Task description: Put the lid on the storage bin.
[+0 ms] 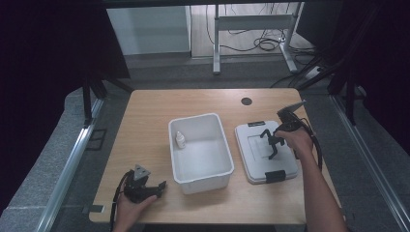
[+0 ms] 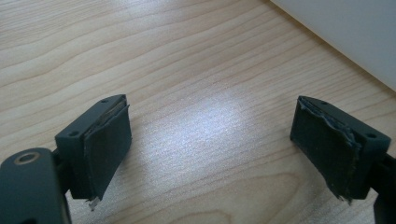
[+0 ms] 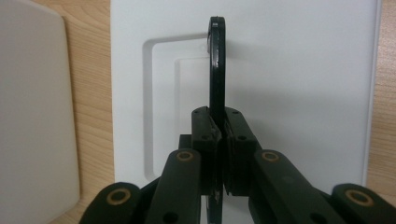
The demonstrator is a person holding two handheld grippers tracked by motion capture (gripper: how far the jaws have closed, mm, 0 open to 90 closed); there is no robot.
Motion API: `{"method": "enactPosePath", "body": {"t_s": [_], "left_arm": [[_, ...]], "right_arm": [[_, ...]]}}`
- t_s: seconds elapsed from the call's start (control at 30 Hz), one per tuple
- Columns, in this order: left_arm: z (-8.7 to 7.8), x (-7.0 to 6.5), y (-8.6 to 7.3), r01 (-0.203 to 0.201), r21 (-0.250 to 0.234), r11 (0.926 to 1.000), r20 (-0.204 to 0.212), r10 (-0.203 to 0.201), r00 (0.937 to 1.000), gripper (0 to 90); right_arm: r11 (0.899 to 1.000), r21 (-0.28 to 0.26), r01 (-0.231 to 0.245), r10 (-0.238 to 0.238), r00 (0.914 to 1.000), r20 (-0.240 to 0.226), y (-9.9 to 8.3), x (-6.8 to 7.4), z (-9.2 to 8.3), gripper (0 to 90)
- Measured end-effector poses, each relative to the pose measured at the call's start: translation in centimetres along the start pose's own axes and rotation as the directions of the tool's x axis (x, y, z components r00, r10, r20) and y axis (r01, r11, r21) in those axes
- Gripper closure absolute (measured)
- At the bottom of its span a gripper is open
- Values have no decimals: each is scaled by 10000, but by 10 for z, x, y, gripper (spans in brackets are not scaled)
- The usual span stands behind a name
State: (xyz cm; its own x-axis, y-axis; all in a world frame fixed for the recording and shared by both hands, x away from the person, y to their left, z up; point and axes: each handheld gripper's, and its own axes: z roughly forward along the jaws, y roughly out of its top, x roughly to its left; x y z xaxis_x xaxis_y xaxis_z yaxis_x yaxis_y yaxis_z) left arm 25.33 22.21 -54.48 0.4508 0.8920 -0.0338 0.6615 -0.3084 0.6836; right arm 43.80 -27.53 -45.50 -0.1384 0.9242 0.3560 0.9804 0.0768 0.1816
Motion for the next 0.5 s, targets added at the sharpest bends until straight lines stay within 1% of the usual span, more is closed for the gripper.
{"method": "enactPosePath", "body": {"t_s": [0.1,0.17,0.23,0.37,0.4,0.5], "left_arm": [[0,0,0,2,-2,10000,1,-2,10000,124],[0,0,0,3,0,10000,-2,-3,10000,124],[0,0,0,1,-1,10000,-3,-1,10000,124],[0,0,0,3,1,10000,-2,-3,10000,124],[0,0,0,3,1,10000,-2,-3,10000,124],[0,0,0,2,6,10000,-3,-2,10000,124]], "right_arm": [[10000,-55,-36,36,9999,-103,0,1,-3,853],[9999,-155,-59,55,9997,-232,-1,5,-10,853],[9998,-197,-41,36,9996,-278,-2,6,-12,853],[9986,-520,-18,-9,9986,-524,-4,13,-29,852],[9986,-520,-18,-9,9986,-524,-4,13,-29,852],[9974,-712,136,-177,9983,-563,-6,21,-42,852]]}}
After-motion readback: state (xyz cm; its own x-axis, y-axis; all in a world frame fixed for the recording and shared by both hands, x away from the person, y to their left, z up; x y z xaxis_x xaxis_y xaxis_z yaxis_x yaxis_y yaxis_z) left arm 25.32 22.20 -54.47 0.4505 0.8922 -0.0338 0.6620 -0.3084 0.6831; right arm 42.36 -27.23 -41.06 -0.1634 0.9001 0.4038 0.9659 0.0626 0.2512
